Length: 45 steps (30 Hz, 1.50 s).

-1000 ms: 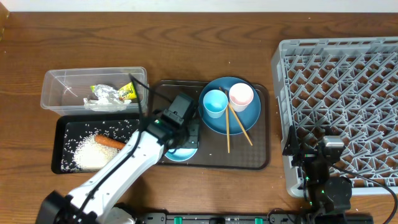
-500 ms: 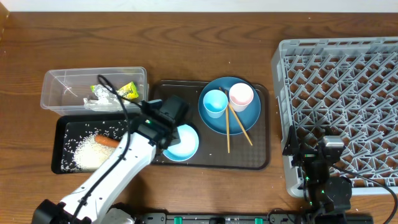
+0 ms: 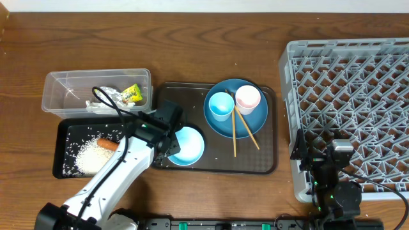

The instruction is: Sort waste into correct bins and load items into the dishwasher rack

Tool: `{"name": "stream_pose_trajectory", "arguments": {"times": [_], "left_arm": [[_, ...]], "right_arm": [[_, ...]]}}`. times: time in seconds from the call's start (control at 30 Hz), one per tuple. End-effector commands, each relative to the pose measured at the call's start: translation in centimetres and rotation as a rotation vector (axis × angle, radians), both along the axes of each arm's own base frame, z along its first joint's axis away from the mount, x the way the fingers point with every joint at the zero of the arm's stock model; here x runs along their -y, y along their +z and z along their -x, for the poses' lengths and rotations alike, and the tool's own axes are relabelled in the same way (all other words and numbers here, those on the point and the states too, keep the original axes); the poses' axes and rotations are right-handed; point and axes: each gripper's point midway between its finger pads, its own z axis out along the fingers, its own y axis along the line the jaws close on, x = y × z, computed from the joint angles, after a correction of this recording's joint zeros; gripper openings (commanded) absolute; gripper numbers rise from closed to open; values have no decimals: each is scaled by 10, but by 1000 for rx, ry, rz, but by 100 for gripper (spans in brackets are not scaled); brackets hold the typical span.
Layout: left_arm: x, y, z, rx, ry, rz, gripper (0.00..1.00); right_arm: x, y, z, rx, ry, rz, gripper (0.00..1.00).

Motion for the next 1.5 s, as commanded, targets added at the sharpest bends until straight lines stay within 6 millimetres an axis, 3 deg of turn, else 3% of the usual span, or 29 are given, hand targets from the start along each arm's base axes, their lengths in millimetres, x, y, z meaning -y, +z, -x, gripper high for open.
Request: {"name": "stream_pose_trajectory", "arguments": {"times": [0.0, 0.13, 0.17, 0.2, 0.23, 0.3, 0.57, 0.8, 1.07, 1.27, 1.47], "left_arm": [[2, -2, 3, -10, -30, 13, 53], [0, -2, 2, -6, -28, 4, 53], [0, -2, 2, -6, -29, 4, 49], [0, -2, 3, -8, -30, 3, 34], [0, -2, 3, -10, -39, 2, 27], [0, -2, 3, -11, -63, -2, 24], [2, -2, 3, -13, -89, 7, 25], [26, 0, 1, -13, -250, 109, 27], [13, 1, -5, 13, -254, 30, 34], [10, 0, -3, 2, -251, 17, 48], [11, 0, -2, -2, -253, 24, 49]], "right_arm": [[0, -1, 0, -4, 2, 4, 99], [0, -1, 0, -4, 2, 4, 99], [0, -1, 0, -4, 2, 4, 99], [0, -1, 0, -4, 2, 4, 99], [0, -1, 0, -4, 2, 4, 99], [0, -1, 0, -4, 2, 4, 99], [0, -1, 0, -4, 2, 4, 99], [0, -1, 0, -4, 2, 4, 99], [0, -1, 0, -4, 2, 4, 99], [0, -1, 0, -4, 2, 4, 99], [0, -1, 0, -4, 2, 4, 99]]}}
